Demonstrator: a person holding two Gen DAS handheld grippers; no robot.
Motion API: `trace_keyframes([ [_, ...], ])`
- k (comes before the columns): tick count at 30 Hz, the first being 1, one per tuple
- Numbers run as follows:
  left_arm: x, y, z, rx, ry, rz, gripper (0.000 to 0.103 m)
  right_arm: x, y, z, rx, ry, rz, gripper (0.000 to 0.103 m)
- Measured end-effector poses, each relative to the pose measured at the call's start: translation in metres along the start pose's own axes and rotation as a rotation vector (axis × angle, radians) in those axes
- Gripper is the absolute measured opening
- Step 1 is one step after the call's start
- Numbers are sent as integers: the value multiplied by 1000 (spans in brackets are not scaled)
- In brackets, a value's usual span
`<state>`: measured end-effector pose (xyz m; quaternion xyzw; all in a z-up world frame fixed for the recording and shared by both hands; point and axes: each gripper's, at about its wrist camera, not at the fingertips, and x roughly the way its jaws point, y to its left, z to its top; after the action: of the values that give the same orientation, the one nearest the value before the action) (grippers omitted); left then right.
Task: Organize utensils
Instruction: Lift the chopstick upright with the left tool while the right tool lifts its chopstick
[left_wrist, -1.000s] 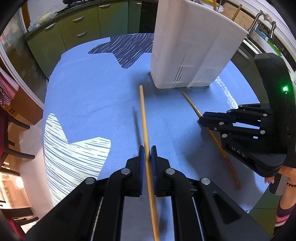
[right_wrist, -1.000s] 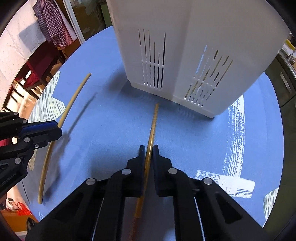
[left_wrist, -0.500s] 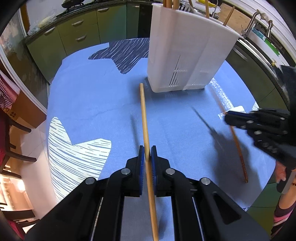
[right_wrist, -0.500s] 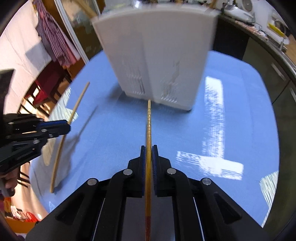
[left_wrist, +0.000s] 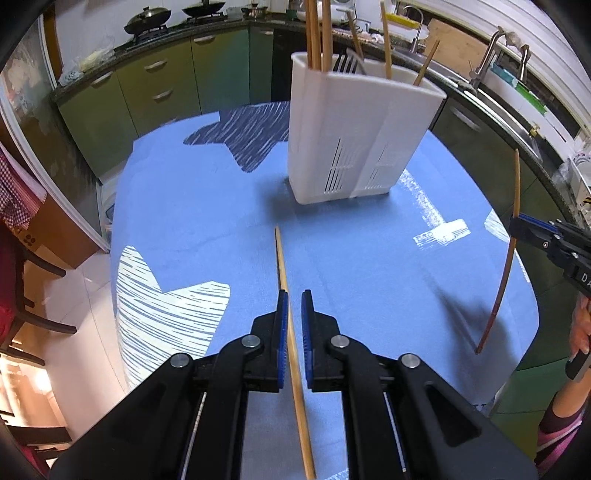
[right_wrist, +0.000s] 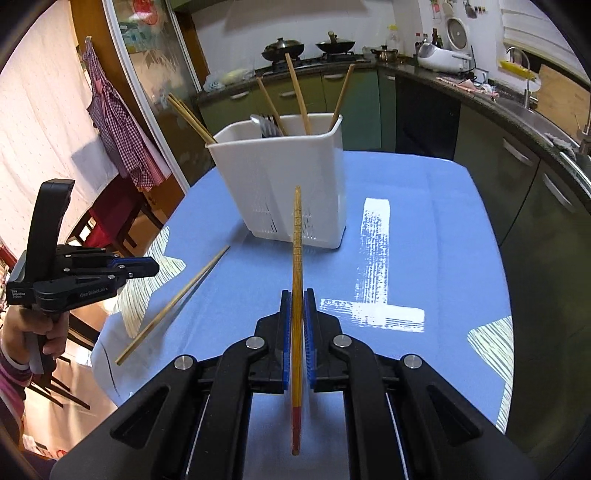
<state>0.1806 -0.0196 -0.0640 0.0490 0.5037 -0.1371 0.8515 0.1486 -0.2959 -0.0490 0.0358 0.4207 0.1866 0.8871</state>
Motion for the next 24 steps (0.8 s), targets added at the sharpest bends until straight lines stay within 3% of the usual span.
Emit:
trace_keyframes([
  [5,4,-2,3,19,31,8,7,-6,3,0,-2,-14,-1,7],
  [11,50,11,15,-31,139,49,8,-1,2,-1,2,-11,3,7],
  [17,77,11,19,-40,216,12,23,0,-4,-3,11,2,-2,7],
  [22,92,7,23,-15,242,35,22,2,-7,-4,19,6,1,7],
  [24,98,7,23,-16,266,35,9,3,-7,-4,18,8,3,7],
])
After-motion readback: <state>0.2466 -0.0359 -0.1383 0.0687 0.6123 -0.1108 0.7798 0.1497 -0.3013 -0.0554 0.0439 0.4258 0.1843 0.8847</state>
